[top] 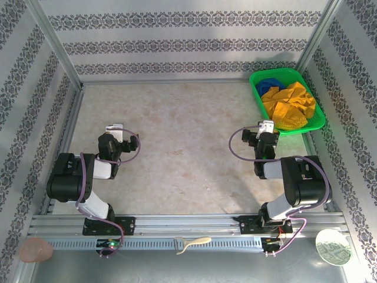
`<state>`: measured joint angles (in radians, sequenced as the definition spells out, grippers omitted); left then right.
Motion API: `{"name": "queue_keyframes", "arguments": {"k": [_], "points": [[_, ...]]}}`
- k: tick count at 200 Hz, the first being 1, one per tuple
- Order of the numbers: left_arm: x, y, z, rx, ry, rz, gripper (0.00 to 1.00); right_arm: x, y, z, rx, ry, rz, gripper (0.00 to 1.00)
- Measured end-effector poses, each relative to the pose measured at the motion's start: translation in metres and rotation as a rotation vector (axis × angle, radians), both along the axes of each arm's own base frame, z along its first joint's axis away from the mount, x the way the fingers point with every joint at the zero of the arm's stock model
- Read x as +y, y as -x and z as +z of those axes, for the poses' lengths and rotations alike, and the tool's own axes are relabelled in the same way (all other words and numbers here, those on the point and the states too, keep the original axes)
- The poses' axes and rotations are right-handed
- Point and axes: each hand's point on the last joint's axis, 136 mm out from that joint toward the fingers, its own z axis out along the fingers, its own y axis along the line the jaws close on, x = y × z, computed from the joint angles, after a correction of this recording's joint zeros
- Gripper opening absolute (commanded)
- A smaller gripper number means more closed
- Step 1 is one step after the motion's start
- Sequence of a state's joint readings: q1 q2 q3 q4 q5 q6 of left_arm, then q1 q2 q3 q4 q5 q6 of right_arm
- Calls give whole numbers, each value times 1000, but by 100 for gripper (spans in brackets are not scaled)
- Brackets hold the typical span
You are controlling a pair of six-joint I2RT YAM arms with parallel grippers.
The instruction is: Fold the inside-out t-shirt
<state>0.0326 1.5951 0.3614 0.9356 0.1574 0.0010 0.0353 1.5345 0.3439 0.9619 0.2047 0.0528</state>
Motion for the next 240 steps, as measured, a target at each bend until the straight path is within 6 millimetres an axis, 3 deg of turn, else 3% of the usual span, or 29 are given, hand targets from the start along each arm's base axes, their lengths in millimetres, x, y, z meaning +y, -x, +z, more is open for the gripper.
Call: {"name": "queue_keyframes", "arguments": {"k": [121,146,166,213,240], "points": [[11,-6,7,-16,-22,58,99,1,0,1,-1,-1,3,98],[14,-2,11,-24,-29,77,99,1,12,12,-41,5,-9,98],[16,1,34,-60,-30,91,99,-5,24,32,-75,4,-49,98],[20,7,116,-159,22,132,99,-30,54,126,-260,-227,-151,98],[12,11,177,-200,106,110,99,-32,42,178,-253,-348,-114,89]]}}
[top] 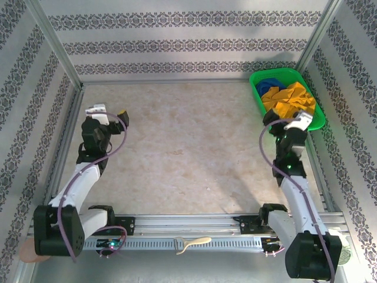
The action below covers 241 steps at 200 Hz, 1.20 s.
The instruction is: Fold the inside-out t-shirt
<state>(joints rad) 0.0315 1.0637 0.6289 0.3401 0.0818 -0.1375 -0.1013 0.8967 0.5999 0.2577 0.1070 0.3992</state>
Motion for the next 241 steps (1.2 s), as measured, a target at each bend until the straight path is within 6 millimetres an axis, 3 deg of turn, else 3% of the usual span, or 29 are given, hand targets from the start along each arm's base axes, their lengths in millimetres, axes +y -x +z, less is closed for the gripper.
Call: {"name": "queue_keyframes", "arguments": {"k": [23,48,84,110,143,176,212,241], "points": [[-13,10,32,-20,65,-50,99,14,-33,33,52,-69,93,86],[-33,17,28,37,126,-107,99,15,-70,33,172,-164,100,86],[-90,21,-7,185,140,-234,99,-17,-117,-12,395,-274,-28,91],[-136,22,-29,269,117,-323,99,-51,-134,-44,525,-283,-155,95],[-176,21,-52,344,83,-396,99,-77,-148,-62,606,-276,-260,97],[-191,20,-68,390,83,-417,99,-88,-162,-81,648,-301,-334,95],[-196,18,-74,410,86,-424,99,-92,-160,-122,723,-364,-412,93],[-200,18,-71,407,93,-440,99,-92,-162,-150,775,-398,-435,81]]}}
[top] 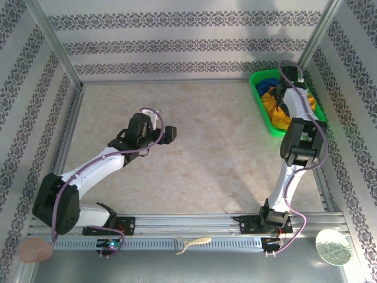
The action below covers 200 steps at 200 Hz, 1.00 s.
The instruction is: Fold the inside-out t-shirt
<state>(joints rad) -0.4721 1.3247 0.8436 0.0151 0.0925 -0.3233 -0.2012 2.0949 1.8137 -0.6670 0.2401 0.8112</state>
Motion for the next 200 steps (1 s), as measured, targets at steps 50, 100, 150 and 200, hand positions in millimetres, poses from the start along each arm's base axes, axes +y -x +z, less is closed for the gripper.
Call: {"name": "queue_keyframes", "arguments": {"k": [50,100,150,200], "points": [[1,2,8,-16,16,3,99,14,-19,-26,4,-104,67,0],[3,3,17,-24,47,27,99,43,-14,78,-216,-56,216,0],[11,5,19,-18,41,76,99,157,33,286,-715,-68,561,0],[24,11,44,-64,50,129,99,264,84,344,-875,-219,879,0]]}}
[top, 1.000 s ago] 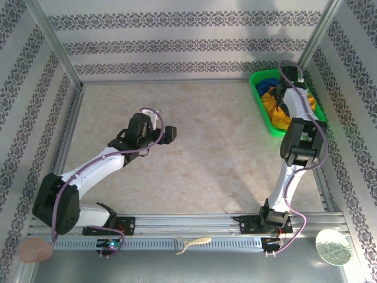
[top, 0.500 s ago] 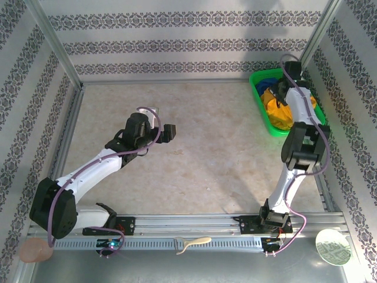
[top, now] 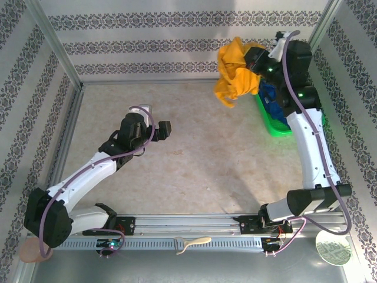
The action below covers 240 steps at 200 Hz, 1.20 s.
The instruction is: Fold the inside-out t-shirt
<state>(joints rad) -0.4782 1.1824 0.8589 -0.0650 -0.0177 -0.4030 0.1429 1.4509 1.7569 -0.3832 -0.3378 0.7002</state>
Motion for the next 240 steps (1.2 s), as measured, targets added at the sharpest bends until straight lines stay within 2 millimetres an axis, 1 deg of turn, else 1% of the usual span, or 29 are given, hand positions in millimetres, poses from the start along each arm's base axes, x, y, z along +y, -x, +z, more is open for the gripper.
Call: {"name": "queue_keyframes", "arguments": {"k": [11,15,25,28,32,33,36,44,56,73,78,85,90,99,107,114,121,135,144,151,166,173,187,195,201,210,220,240], "points": [[4,2,4,-6,0,12,99,19,3,-11,21,1,53,0],[5,4,6,-8,-1,17,99,28,3,-17,33,2,75,1],[8,7,9,-12,1,24,99,45,4,-34,64,8,115,17],[9,8,11,-14,4,28,99,52,4,-43,77,11,129,22],[10,9,12,-16,5,31,99,59,5,-51,93,13,143,33],[11,10,13,-17,6,33,99,62,5,-56,103,13,149,35],[12,10,15,-20,8,36,99,67,5,-63,110,20,161,42],[14,13,19,-28,14,44,99,82,7,-87,149,34,192,50],[18,17,25,-38,25,53,99,103,11,-130,218,75,239,54],[22,24,29,-40,36,59,99,118,23,-189,317,140,277,57],[22,26,29,-37,39,60,99,120,28,-205,342,163,282,58],[24,28,28,-30,41,63,99,118,34,-223,366,190,282,59],[24,30,27,-25,42,63,99,114,39,-235,383,210,274,59],[24,32,24,-15,42,60,99,104,48,-251,403,243,254,59],[24,33,21,-4,40,55,99,94,58,-259,410,265,233,59],[23,34,18,7,38,48,99,86,66,-262,407,281,218,59],[21,35,14,20,36,40,99,78,73,-262,398,287,202,58],[18,34,4,50,29,28,99,70,84,-259,373,286,186,58],[16,32,-3,72,22,24,99,68,87,-258,360,280,185,59],[13,29,-13,100,11,20,99,69,87,-260,358,276,186,58],[10,23,-39,171,-26,23,99,77,86,-272,380,281,204,58],[10,20,-51,208,-45,30,99,85,85,-280,398,290,222,58],[14,18,-73,273,-86,66,99,109,86,-298,443,323,277,59],[19,19,-79,295,-101,92,99,127,86,-307,468,351,312,60],[23,21,-81,305,-107,113,99,139,83,-310,475,370,329,61],[29,21,-79,305,-102,143,99,159,79,-313,485,401,352,62],[34,22,-73,295,-87,174,99,181,69,-313,481,434,362,63],[49,26,-54,246,-26,244,99,217,48,-313,469,482,356,64]]}}
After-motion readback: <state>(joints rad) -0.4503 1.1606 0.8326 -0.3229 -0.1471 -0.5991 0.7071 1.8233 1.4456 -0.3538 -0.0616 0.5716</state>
